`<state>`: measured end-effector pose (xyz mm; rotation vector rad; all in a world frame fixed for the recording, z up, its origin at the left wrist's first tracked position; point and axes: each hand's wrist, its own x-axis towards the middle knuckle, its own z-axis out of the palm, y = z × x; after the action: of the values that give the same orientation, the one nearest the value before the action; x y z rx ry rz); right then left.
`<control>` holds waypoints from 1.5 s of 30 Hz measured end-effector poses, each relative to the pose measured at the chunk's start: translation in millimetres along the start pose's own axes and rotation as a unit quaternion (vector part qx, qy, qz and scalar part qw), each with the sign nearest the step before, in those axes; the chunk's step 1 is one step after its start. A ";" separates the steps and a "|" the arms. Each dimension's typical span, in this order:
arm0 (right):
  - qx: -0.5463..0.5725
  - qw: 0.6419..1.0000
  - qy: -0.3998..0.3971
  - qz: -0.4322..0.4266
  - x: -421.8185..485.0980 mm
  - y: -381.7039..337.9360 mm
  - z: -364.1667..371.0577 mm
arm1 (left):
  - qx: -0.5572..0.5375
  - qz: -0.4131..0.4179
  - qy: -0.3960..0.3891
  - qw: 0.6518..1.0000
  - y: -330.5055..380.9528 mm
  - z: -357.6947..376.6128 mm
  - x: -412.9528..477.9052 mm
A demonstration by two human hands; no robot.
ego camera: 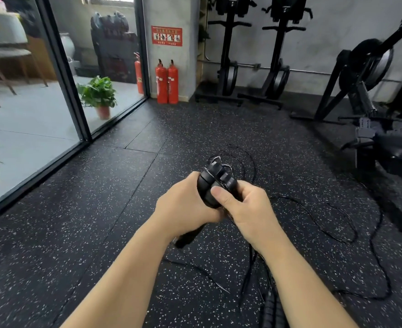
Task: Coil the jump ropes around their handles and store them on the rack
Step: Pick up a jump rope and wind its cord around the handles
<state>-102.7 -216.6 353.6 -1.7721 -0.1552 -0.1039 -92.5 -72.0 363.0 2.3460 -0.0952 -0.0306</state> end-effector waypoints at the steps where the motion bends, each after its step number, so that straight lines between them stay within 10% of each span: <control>1: -0.002 1.000 0.000 0.001 0.2 0.4 -0.8 | -0.012 0.004 -0.008 1.000 -1.6 -2.4 -0.6; 13: 0.011 0.999 -0.053 0.006 3.0 -15.6 0.8 | -0.095 -0.018 0.062 0.993 -5.5 -5.2 0.5; 28: -0.409 0.908 0.048 -0.076 -5.8 -23.8 -10.4 | -0.096 -0.119 0.112 0.982 -18.1 -22.4 4.3; 37: -0.490 0.864 -0.010 -0.117 -21.1 -50.2 -5.3 | 0.193 -0.081 0.114 0.971 -16.8 -14.9 5.6; 45: -0.520 0.846 -0.058 -0.105 -6.6 -49.2 -22.0 | 0.379 0.131 0.071 0.913 1.9 16.8 -4.8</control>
<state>-116.9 -228.6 404.6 -2.8515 -0.4416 -0.2774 -98.2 -84.9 352.5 3.0758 -0.4129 0.3739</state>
